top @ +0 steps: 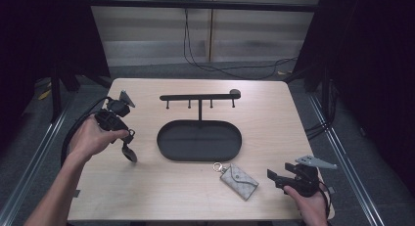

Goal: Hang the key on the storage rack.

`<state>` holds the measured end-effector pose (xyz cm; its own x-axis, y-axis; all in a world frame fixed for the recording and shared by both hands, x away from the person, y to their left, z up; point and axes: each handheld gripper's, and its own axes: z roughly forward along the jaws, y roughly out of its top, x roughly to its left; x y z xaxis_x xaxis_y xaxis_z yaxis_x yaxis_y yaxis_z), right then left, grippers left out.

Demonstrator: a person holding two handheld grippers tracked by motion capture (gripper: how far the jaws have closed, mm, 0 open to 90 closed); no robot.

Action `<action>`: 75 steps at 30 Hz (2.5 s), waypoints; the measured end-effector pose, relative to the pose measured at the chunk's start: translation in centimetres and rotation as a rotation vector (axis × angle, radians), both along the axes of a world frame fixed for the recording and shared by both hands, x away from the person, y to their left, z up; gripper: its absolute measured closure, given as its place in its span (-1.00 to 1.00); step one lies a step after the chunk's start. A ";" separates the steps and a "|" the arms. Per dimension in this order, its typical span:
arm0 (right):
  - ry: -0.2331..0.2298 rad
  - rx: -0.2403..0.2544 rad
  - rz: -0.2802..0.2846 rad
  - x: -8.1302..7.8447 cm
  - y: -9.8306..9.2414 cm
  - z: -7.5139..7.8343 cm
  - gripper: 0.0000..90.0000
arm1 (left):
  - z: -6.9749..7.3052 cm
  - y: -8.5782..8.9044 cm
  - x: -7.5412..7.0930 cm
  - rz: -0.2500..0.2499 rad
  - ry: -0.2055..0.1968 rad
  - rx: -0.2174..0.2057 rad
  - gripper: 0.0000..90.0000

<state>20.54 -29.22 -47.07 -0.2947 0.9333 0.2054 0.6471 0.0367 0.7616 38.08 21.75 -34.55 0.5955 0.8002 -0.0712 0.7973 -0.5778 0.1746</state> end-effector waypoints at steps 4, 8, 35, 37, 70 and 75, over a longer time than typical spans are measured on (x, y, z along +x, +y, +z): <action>0.001 0.000 0.000 0.0 0.0 0.0 -0.55 | 0.6 -0.2 -0.1 -0.006 -0.014 0.004 0.58; 0.000 0.000 0.000 0.0 0.0 0.0 -0.55 | 1.2 -0.5 -0.2 -0.018 -0.013 0.019 0.58; 0.004 0.002 0.004 0.0 0.0 0.0 -0.55 | 5.2 -3.8 0.1 -0.076 -0.017 0.017 0.57; 0.005 0.003 0.004 0.0 0.0 0.0 -0.55 | 5.4 -3.9 0.3 -0.075 -0.012 0.011 0.57; 0.005 0.006 0.006 0.0 0.0 0.0 -0.55 | 7.2 -7.7 2.4 -0.097 0.057 0.010 0.57; 0.005 0.008 0.006 0.0 0.0 0.0 -0.55 | 6.7 -8.8 3.0 -0.103 0.065 0.026 0.57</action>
<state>20.53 -29.20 -47.07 -0.2994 0.9298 0.2141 0.6505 0.0347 0.7587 41.12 13.00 -27.82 0.6694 0.7372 -0.0919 0.7427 -0.6608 0.1082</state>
